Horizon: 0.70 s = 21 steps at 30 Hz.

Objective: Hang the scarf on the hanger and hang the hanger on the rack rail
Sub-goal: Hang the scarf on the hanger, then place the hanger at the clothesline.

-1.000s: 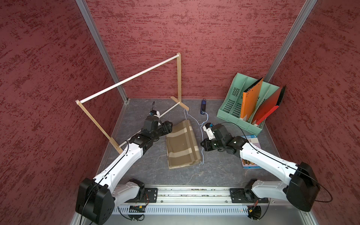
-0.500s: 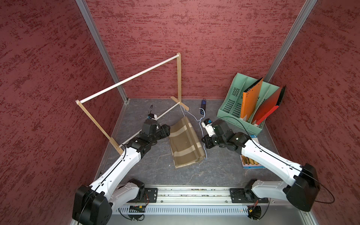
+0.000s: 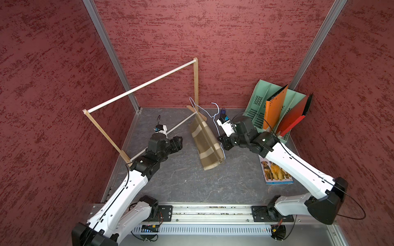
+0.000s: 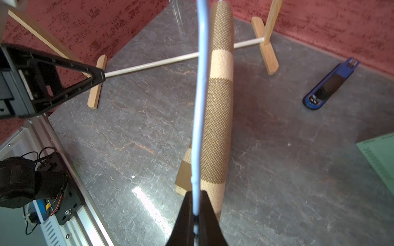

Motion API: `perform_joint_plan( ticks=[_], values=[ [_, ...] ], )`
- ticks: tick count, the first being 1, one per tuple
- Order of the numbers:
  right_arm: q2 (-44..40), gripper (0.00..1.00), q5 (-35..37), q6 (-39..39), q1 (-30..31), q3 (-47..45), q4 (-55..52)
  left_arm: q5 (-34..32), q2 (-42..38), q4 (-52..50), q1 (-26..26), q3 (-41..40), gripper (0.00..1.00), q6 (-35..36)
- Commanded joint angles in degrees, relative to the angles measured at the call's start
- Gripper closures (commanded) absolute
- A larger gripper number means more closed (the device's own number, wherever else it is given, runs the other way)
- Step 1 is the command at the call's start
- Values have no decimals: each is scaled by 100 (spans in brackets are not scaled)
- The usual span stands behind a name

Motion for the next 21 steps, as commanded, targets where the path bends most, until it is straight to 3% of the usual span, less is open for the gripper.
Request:
perform_joint_plan(
  ticks=[1, 7, 12, 21],
  values=[
    [200, 100, -165, -333, -29, 589, 17, -239, -209, -309, 45, -24, 24, 222],
    [930, 100, -358, -344, -15, 1504, -240, -665, -499, -520, 45, -33, 8, 358],
    [1544, 100, -451, -311, 73, 2370, -366, -790, -572, -466, 54, -17, 1, 445],
    [2707, 100, -705, -170, 223, 4187, -638, -717, -654, -538, 80, 9, 0, 415]
  ],
)
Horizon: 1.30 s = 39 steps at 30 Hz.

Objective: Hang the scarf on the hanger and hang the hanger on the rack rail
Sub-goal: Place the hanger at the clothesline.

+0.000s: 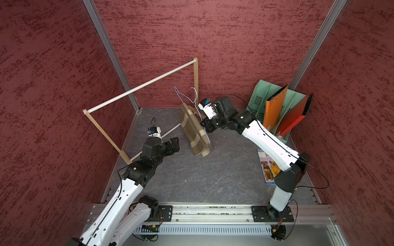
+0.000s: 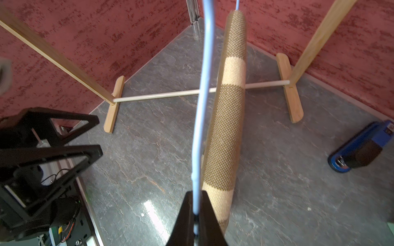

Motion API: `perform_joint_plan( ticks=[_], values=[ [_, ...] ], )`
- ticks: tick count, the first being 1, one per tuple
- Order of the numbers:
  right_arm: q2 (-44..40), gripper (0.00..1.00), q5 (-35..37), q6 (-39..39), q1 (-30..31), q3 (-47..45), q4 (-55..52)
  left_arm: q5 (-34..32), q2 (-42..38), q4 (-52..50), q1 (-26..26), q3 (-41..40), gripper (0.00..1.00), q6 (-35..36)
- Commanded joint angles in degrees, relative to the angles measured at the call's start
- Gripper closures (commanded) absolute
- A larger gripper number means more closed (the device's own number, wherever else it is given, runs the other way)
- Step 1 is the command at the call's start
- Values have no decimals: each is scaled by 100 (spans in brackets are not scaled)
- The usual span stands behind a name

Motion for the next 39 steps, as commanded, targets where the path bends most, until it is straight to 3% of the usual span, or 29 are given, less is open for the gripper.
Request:
perform_joint_plan(
  ticks=[1, 10, 18, 22, 25, 30, 34, 39],
  values=[
    [287, 100, -228, -5, 96, 975, 128, -95, -156, -89, 55, -8, 0, 85],
    [1820, 100, -395, -79, 223, 3257, -295, -249, -521, -410, 74, -44, 0, 87],
    [2283, 100, -578, -113, 231, 3491, 530, -155, -574, -375, 91, -92, 0, 114],
    [2272, 100, -612, -166, 255, 3470, 488, 447, -564, 438, 232, -115, 1, -257],
    [2210, 100, -625, -210, 275, 3412, 436, 898, -383, 1416, 461, 114, 7, -603],
    [1996, 100, -621, -248, 338, 3240, 446, 1856, 579, 2230, 889, 1107, 15, -905],
    [1817, 100, -671, -257, 377, 3047, 456, 2636, 1169, 3036, 1149, 1418, 22, -1280],
    [1651, 100, -761, -186, 400, 2879, 499, 2881, 1539, 3342, 1240, 1642, 31, -1397]
  ],
)
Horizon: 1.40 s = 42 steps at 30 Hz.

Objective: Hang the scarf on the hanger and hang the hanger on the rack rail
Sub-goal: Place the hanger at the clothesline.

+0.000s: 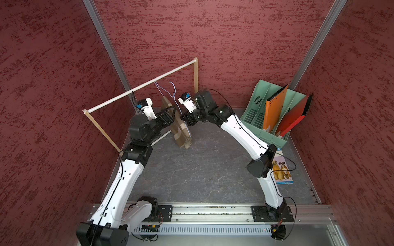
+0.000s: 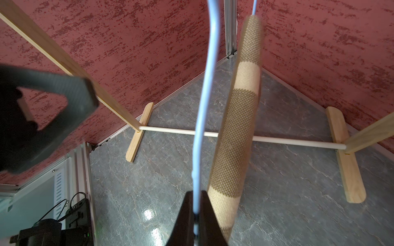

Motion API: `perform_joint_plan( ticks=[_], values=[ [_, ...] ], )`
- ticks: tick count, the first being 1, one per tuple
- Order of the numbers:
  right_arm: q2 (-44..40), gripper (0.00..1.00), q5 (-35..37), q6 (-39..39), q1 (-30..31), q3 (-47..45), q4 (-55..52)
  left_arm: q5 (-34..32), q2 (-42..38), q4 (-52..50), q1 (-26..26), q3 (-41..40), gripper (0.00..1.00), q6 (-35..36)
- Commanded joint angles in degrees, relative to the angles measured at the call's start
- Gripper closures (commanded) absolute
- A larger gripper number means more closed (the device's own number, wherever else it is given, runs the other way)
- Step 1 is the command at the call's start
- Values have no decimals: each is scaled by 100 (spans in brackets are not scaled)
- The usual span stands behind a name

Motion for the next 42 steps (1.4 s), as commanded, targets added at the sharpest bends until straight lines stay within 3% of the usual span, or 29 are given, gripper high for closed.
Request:
perform_joint_plan(
  ticks=[1, 14, 22, 30, 34, 42],
  values=[
    [-487, 100, -198, -84, 63, 7, 605, 504, 134, 568, 48, 139, 32, -159],
    [-704, 100, -292, 10, 228, -244, 823, 827, 638, 731, 41, 331, 53, -295],
    [-773, 100, -378, 110, 290, -295, 918, 796, 698, 733, 25, 338, 73, -255],
    [-1023, 100, -270, 167, 310, -648, 1081, 778, 702, 756, 33, 381, 99, -255],
    [-1035, 100, -271, 199, 315, -656, 1000, 824, 728, 723, 29, 501, 100, -304],
    [-1398, 58, -199, 31, 315, -1202, 992, 668, 834, 520, 218, 689, 100, -856]
  ],
)
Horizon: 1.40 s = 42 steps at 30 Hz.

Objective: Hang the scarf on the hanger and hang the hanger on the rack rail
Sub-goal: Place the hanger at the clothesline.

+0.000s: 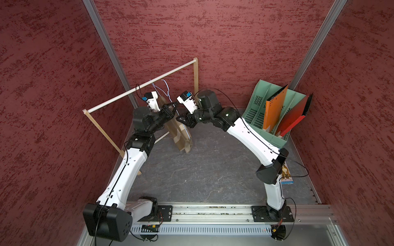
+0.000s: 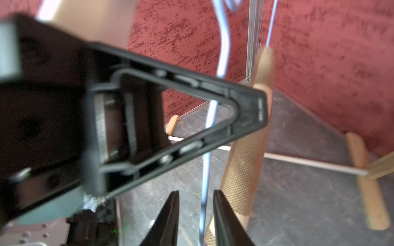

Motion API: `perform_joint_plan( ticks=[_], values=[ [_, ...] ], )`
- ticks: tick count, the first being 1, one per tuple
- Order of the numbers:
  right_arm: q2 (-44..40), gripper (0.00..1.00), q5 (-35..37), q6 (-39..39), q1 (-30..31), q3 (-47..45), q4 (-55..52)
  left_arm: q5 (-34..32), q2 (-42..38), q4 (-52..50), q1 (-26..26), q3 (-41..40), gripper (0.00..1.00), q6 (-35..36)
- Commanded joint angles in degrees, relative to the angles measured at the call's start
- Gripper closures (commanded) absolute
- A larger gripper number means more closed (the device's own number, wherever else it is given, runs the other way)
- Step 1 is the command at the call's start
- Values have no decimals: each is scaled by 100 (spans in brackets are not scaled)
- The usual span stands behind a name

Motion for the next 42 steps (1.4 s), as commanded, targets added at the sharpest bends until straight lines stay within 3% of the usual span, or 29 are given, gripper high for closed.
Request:
perform_joint_plan(
  ticks=[1, 6, 11, 24, 42],
  values=[
    [-429, 55, 72, -127, 48, -298, 331, -109, 74, 117, 128, 272, 100, -269],
    [-880, 39, 283, -193, 47, -970, 617, -69, 266, -65, 194, 541, 100, -291],
    [-1328, 33, 528, -230, 35, -1633, 890, -29, 440, -299, 328, 828, 100, -434],
    [-1780, 30, 608, -219, -75, -2429, 1229, -88, 946, 252, 501, 819, 100, -1467],
    [-1886, 29, 510, -141, -215, -2733, 1382, -243, 1326, 133, 749, 1209, 100, -1641]
  ],
)
